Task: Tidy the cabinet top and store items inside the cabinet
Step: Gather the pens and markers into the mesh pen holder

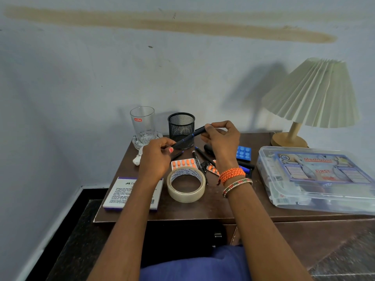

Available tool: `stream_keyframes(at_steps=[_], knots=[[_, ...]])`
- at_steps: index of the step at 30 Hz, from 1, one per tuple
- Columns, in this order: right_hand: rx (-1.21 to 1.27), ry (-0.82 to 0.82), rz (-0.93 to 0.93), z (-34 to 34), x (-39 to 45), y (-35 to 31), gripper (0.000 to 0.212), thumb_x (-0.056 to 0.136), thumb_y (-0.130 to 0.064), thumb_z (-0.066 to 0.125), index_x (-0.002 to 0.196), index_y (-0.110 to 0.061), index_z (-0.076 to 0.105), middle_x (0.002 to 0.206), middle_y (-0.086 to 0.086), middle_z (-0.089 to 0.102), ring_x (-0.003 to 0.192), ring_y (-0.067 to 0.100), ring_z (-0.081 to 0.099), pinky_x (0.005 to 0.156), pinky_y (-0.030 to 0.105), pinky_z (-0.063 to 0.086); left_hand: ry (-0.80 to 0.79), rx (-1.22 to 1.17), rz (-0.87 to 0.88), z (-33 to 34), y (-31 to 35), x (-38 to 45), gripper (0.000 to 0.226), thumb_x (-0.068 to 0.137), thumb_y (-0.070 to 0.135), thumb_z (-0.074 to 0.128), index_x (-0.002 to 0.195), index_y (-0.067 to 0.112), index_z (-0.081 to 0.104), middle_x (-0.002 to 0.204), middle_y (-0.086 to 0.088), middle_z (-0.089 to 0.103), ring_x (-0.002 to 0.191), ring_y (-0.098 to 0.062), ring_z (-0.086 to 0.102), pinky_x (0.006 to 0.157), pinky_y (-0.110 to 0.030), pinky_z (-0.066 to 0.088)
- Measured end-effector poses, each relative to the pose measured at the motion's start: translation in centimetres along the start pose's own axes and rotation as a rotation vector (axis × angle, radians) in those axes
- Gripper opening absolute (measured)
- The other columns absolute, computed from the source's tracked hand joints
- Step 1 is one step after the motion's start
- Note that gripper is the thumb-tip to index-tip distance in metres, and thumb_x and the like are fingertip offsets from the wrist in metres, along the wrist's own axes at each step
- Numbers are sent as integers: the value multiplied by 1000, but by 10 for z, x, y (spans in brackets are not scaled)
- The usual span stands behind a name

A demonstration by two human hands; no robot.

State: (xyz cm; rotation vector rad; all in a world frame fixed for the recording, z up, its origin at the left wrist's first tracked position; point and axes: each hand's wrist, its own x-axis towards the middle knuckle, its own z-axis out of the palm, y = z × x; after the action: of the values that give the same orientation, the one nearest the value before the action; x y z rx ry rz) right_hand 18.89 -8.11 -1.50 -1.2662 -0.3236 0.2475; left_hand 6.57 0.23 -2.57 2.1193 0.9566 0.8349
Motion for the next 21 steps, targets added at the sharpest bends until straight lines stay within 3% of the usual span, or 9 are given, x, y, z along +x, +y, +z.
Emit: stream_keyframes(at_steps=[7, 13, 17, 19, 21], knots=[[-125, -57, -20, 3, 1, 6, 15, 84, -13, 68, 72, -17, 62, 76, 5, 73, 72, 20, 73, 76, 41, 61, -4, -41, 2, 7, 2, 1, 25, 91, 4, 55, 112, 13, 67, 112, -6, 67, 91, -8, 52, 80, -22, 39], [-172, -42, -92, 8, -1, 2, 20, 87, -14, 61, 69, -21, 60, 76, 5, 69, 78, 22, 67, 79, 48, 58, 44, -87, 26, 8, 8, -3, 15, 92, 10, 54, 103, 9, 66, 92, 2, 59, 85, -10, 51, 73, -23, 37], [-124, 13, -166, 14, -4, 0, 22, 84, -13, 60, 64, -21, 55, 74, 13, 66, 73, 25, 63, 74, 52, 57, 187, -113, 60, 11, 16, -10, 16, 92, 8, 54, 99, 8, 68, 90, -4, 66, 83, -16, 55, 70, -26, 42], [-92, 62, -219, 17, -6, -1, 23, 80, -17, 59, 60, -24, 50, 67, 5, 61, 76, 35, 64, 71, 53, 57, 303, -73, 90, 18, 24, -16, 17, 91, 7, 52, 94, 8, 69, 90, -8, 68, 83, -23, 58, 75, -36, 46], [-46, 106, -253, 19, -6, -2, 22, 77, -22, 56, 58, -25, 46, 62, -1, 53, 76, 42, 62, 68, 53, 56, 391, -40, 114, 26, 33, -21, 18, 91, 5, 51, 91, 6, 69, 87, -11, 68, 80, -24, 56, 72, -33, 41]])
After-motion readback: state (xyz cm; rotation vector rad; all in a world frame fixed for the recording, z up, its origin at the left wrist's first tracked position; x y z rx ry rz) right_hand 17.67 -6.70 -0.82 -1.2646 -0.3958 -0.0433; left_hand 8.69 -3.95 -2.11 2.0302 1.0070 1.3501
